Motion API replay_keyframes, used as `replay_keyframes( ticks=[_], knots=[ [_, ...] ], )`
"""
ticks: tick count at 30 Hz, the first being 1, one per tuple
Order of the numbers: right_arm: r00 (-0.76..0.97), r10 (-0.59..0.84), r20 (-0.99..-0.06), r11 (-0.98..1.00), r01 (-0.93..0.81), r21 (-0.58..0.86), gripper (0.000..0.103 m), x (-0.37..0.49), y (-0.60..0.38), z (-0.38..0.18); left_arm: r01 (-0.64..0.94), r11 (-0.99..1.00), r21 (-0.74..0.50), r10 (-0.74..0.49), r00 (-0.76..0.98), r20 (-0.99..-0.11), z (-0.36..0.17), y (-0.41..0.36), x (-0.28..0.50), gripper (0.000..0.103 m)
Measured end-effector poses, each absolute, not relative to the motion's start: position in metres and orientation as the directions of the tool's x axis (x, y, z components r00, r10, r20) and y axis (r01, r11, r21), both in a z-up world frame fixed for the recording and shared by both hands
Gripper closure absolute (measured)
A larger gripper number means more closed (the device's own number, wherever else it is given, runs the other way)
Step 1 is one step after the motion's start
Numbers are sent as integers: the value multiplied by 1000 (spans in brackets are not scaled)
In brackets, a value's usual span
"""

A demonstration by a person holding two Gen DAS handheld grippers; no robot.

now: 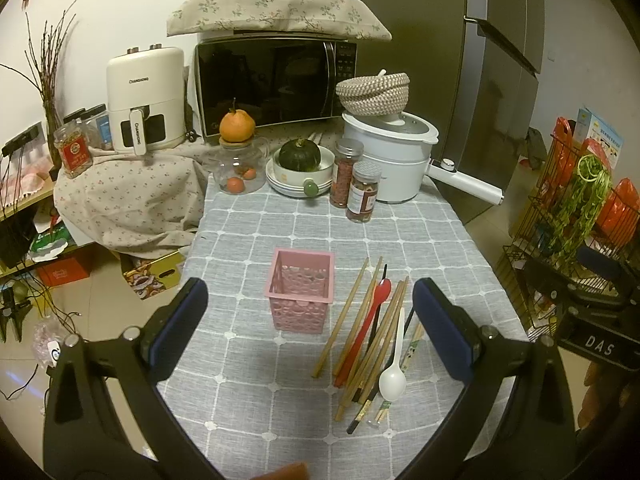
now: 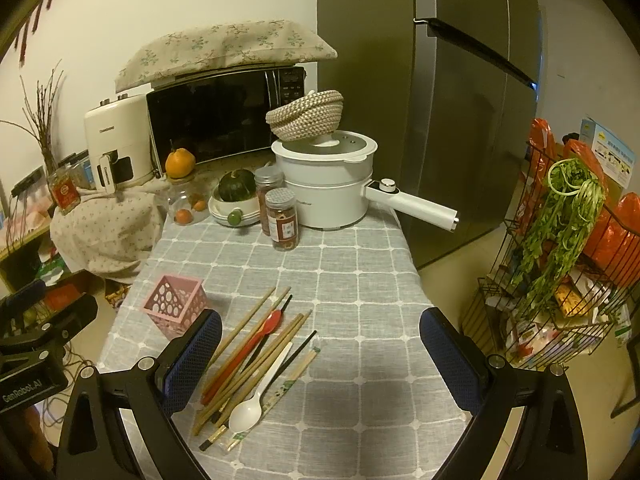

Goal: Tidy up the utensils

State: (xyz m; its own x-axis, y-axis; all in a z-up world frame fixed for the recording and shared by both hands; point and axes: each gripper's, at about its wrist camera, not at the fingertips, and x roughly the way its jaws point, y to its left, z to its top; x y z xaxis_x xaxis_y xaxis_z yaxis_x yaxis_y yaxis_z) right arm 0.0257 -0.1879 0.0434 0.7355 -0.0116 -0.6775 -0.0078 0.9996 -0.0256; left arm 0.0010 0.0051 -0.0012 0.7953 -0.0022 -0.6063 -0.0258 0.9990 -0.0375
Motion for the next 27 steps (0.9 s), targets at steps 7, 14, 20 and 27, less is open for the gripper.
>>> replay_keyframes(
  ticks=[7,14,20,27],
  knots=[
    [736,-13,-677,1000,-7,-26,3,26,-187,43,-26,999,-37,-2,795,-607,-2,3,0,1],
    [736,-11,-677,1000,-9,-26,3,26,-188,43,-27,999,-39,-2,796,-606,-2,3,0,1],
    [734,-9,-680,1000,-11,-25,3,26,-187,42,-26,999,-36,-1,796,-606,-2,0,1,1],
    [734,-9,-679,1000,-11,-26,3,26,-187,42,-27,999,-37,-1,797,-604,-2,0,0,1]
  ],
)
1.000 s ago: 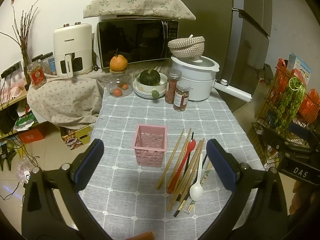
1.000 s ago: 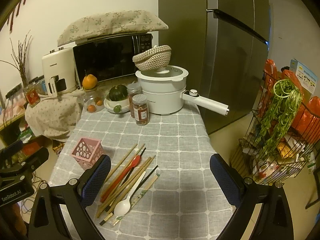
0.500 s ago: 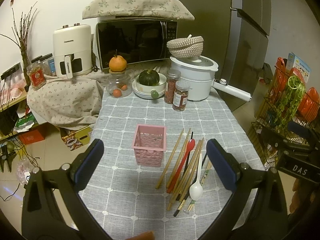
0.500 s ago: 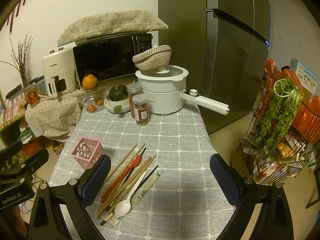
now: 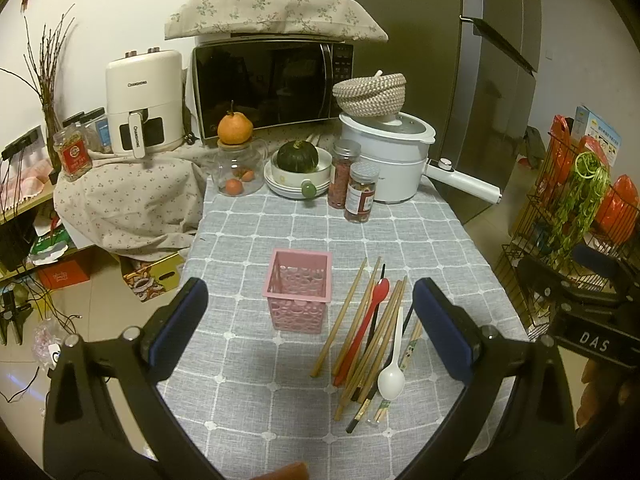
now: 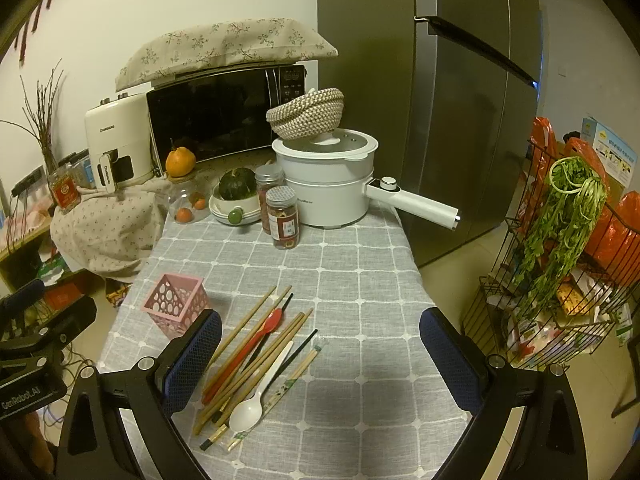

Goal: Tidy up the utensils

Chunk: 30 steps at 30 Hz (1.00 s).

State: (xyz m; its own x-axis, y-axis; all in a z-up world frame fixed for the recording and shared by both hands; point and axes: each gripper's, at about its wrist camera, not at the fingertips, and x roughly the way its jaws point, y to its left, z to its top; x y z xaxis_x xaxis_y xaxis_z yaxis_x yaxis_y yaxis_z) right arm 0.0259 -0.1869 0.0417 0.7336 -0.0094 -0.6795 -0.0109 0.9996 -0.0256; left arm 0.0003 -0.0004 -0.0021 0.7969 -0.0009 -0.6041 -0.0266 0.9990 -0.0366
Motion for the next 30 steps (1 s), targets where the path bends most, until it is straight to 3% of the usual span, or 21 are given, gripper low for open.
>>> replay_keyframes(
  ticks=[30],
  knots=[
    [730,-7,-684,1000,-14,-25,3,24,-186,39,-26,999,-34,0,797,-603,0,-6,0,1]
  ],
)
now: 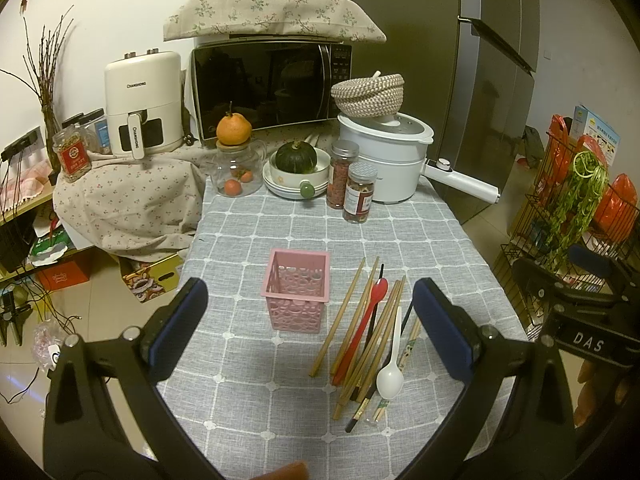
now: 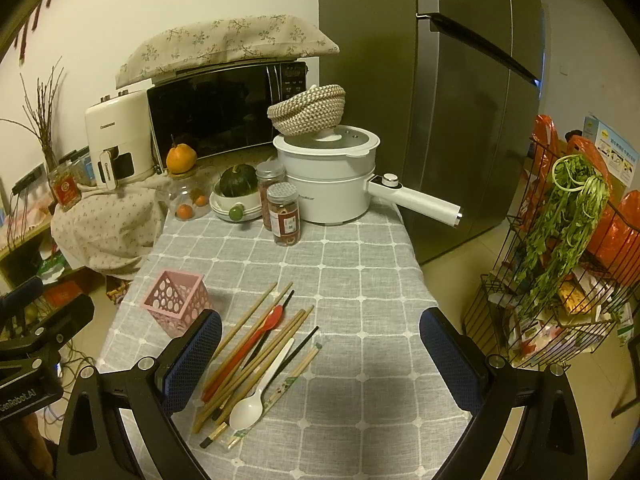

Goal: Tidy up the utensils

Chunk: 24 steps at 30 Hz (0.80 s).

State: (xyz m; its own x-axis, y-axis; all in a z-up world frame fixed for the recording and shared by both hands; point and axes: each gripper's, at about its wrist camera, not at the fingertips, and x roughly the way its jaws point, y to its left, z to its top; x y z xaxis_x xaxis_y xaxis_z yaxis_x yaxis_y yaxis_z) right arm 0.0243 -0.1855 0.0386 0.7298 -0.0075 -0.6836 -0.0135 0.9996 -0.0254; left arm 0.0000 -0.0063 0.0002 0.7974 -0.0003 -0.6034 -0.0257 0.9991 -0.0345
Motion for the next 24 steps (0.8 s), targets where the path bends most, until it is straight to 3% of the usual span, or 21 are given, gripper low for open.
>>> replay_keyframes(
  ticks=[24],
  knots=[
    [710,-15,-704,999,-11,-32,3,32,-188,33,-18,999,-33,-6,794,-607,3,-10,2,1]
  ],
)
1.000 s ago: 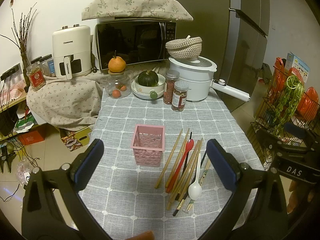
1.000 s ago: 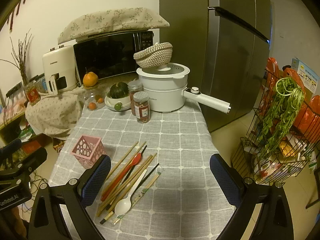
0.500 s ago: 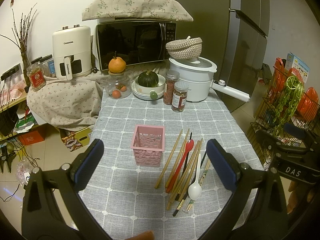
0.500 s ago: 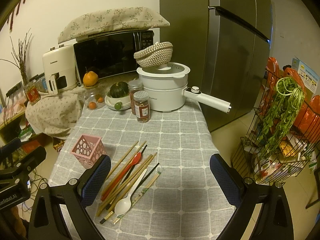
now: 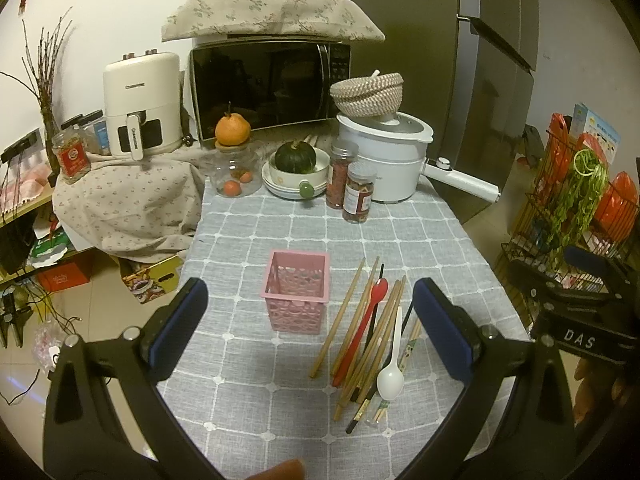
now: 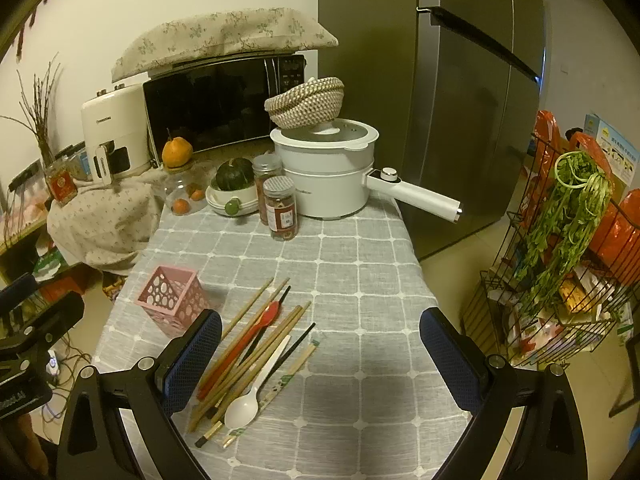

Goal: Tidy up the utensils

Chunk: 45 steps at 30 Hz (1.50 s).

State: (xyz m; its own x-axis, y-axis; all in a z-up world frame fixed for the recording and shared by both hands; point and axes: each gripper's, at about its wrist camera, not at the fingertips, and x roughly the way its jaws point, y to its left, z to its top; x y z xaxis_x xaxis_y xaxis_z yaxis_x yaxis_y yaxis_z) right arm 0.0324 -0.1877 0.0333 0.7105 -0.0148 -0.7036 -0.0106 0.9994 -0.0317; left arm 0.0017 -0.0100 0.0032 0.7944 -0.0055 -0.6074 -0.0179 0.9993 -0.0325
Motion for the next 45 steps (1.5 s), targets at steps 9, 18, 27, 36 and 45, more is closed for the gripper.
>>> replay_keyframes(
  ticks=[9,18,27,36,45],
  knots=[
    [621,12,-784,999,-35,-13,3,59,-196,18,117,992,-40,-110,690,-715,-11,-18,30,1],
    [503,1,-865,999,45,28,3,90,-237,-17,308,947,-94,-241,483,-842,-45,-53,60,16],
    [411,25,-911,995,73,61,6,98,-268,-50,325,921,-215,-297,228,-927,-101,-89,111,66],
    [328,28,-944,992,106,66,6,106,-288,-78,263,941,-215,-244,80,-967,-159,-110,149,83],
    [343,33,-939,988,130,82,6,107,-296,-76,294,942,-161,-185,56,-981,-175,-124,158,92]
  ],
)
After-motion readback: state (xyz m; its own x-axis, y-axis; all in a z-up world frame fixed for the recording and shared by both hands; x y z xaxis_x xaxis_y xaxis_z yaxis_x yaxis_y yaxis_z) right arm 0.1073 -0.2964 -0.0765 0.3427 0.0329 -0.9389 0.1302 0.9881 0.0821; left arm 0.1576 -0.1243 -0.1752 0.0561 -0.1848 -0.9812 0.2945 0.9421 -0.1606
